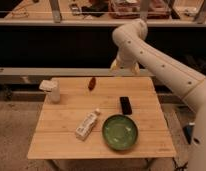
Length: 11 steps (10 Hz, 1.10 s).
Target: Move the arm in a circular motion
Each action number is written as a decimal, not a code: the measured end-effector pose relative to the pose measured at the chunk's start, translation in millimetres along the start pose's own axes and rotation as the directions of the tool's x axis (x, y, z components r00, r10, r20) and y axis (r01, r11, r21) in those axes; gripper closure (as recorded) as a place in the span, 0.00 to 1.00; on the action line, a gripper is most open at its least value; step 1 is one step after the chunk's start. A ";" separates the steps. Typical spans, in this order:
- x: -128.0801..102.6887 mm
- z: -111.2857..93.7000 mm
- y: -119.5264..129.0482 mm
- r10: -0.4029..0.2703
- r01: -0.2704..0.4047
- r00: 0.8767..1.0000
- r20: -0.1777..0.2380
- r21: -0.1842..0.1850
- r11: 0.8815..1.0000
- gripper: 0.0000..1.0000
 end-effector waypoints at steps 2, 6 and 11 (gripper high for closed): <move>-71.9 24.2 65.8 0.172 -0.172 0.978 0.118 -0.006 0.985 0.20; -154.7 21.3 87.7 0.178 -0.171 0.966 0.188 -0.055 0.984 0.20; -197.9 -38.1 -94.3 -0.291 0.284 0.948 0.132 0.071 0.956 0.20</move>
